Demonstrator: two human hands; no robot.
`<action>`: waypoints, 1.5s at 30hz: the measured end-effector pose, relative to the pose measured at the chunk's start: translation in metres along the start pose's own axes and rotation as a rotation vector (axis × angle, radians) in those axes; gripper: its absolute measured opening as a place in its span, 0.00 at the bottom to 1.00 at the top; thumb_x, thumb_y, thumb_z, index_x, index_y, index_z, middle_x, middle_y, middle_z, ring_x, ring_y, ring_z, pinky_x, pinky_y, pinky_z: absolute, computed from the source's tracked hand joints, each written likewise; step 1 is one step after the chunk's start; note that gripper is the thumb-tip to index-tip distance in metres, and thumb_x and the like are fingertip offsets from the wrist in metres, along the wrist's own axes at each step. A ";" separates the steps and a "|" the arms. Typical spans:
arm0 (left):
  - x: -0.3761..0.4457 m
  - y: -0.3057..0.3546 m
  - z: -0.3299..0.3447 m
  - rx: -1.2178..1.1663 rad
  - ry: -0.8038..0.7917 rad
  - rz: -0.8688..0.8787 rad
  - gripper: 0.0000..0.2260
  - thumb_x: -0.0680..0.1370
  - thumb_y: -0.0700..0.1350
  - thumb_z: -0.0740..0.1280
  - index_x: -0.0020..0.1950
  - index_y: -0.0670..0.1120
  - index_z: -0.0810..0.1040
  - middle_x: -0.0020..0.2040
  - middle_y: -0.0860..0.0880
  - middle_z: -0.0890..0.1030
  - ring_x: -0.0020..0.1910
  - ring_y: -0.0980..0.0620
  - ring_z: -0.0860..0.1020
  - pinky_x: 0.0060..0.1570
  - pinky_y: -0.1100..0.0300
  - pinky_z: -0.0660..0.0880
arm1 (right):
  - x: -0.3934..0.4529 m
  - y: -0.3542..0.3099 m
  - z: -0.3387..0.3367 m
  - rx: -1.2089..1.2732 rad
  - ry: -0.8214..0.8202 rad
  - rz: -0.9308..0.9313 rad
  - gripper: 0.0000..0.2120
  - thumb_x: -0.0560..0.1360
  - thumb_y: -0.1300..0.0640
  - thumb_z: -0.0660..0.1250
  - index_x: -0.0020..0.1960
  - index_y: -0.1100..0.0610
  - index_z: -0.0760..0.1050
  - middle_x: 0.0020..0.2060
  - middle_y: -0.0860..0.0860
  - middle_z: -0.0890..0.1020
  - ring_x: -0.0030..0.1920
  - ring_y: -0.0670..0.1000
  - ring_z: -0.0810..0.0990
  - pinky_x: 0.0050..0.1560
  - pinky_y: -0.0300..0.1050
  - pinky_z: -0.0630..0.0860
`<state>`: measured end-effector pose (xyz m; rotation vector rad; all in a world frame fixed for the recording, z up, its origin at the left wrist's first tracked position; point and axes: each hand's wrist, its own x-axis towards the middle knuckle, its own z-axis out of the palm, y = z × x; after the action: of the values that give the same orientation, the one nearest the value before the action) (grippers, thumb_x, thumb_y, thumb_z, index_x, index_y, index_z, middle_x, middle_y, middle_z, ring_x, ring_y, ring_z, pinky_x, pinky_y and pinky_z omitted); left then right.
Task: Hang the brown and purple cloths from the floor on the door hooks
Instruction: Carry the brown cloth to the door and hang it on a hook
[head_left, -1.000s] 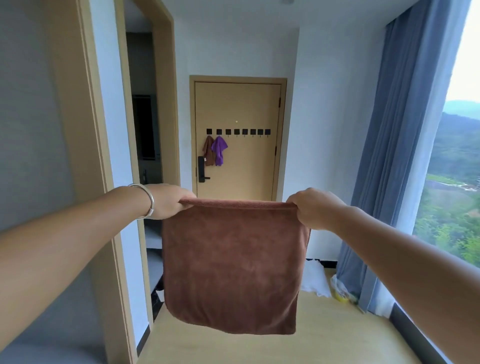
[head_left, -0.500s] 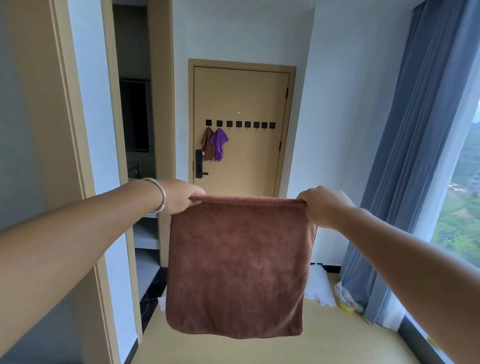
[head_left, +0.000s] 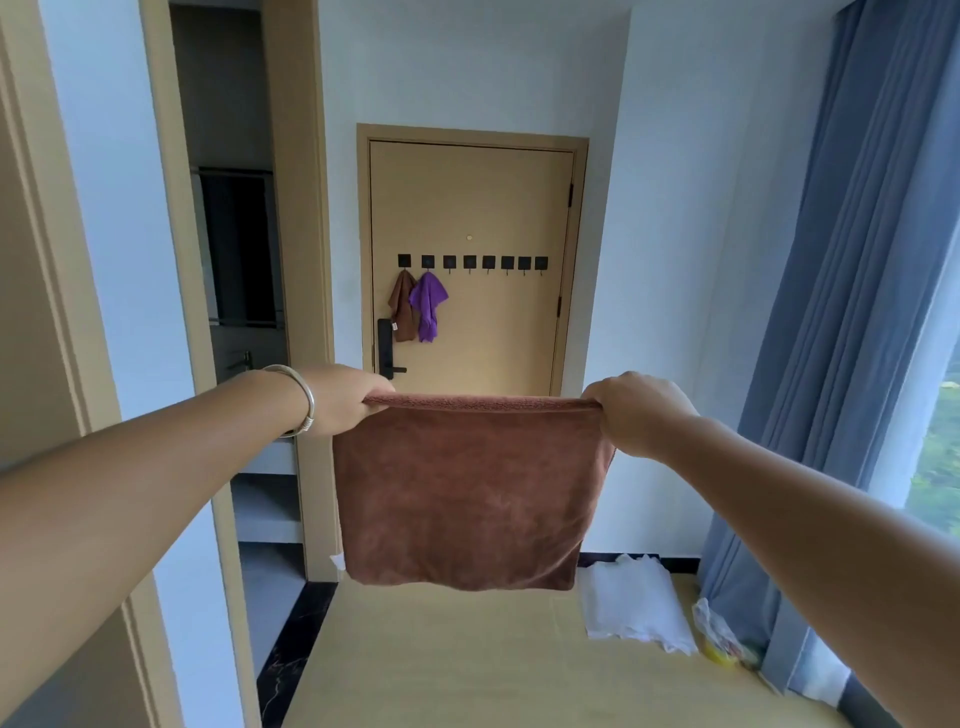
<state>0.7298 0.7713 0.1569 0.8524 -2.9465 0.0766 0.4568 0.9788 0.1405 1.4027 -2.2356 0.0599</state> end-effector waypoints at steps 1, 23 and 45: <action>0.008 -0.004 0.003 -0.001 -0.006 -0.001 0.10 0.83 0.54 0.54 0.46 0.62 0.72 0.45 0.56 0.79 0.44 0.53 0.77 0.47 0.55 0.74 | 0.008 0.001 0.005 -0.002 -0.007 0.000 0.18 0.72 0.64 0.54 0.51 0.49 0.78 0.42 0.48 0.80 0.42 0.52 0.79 0.39 0.44 0.74; 0.253 -0.015 -0.009 0.075 0.053 -0.190 0.13 0.84 0.51 0.53 0.50 0.50 0.76 0.47 0.47 0.80 0.44 0.48 0.76 0.41 0.58 0.69 | 0.242 0.113 0.117 0.085 0.091 -0.033 0.15 0.73 0.64 0.54 0.44 0.49 0.76 0.33 0.46 0.75 0.35 0.50 0.74 0.29 0.41 0.65; 0.470 -0.167 0.025 0.095 0.079 -0.157 0.14 0.82 0.51 0.51 0.47 0.53 0.75 0.44 0.49 0.81 0.45 0.46 0.79 0.49 0.49 0.75 | 0.453 0.105 0.223 0.051 0.077 -0.058 0.17 0.74 0.63 0.53 0.49 0.48 0.78 0.35 0.46 0.77 0.36 0.50 0.75 0.31 0.42 0.67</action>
<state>0.4216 0.3790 0.1766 1.0644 -2.8112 0.2368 0.1242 0.5854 0.1632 1.4663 -2.1432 0.1502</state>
